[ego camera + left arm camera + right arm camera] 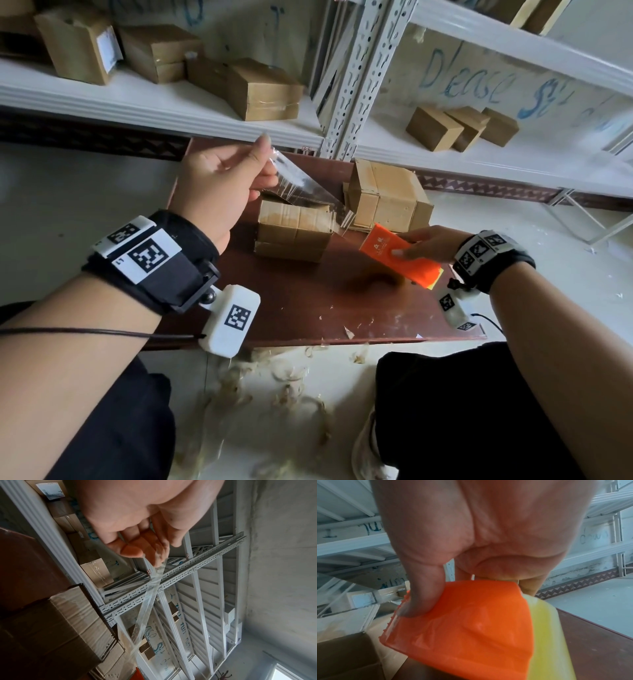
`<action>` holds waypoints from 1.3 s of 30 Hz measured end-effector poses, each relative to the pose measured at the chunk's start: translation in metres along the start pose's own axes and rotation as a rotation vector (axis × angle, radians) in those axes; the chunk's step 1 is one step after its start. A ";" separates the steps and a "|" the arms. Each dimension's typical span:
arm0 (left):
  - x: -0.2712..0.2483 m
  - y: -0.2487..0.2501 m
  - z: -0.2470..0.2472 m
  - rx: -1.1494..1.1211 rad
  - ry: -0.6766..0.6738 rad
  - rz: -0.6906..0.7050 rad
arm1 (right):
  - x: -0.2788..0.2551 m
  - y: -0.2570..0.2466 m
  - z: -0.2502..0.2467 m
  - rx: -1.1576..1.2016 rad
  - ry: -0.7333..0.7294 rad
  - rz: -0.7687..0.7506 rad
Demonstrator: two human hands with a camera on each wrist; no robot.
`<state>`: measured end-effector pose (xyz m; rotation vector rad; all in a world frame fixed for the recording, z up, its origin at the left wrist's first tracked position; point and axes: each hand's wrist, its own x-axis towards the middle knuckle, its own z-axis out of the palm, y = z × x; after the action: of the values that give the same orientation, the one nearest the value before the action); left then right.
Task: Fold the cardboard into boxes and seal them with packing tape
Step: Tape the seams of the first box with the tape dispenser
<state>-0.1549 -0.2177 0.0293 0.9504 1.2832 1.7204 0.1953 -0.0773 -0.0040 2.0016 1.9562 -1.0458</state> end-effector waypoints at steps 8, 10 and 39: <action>0.007 -0.004 0.002 -0.083 0.047 -0.129 | -0.003 -0.002 -0.004 0.013 -0.004 0.003; 0.009 -0.002 0.002 -0.177 0.019 -0.248 | -0.004 -0.006 -0.003 0.009 -0.007 0.001; 0.019 0.001 -0.003 0.057 0.127 -0.136 | -0.001 -0.004 -0.001 -0.029 -0.012 -0.027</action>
<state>-0.1657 -0.2019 0.0314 0.7771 1.4524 1.6675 0.1921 -0.0771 -0.0008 1.9552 1.9861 -1.0270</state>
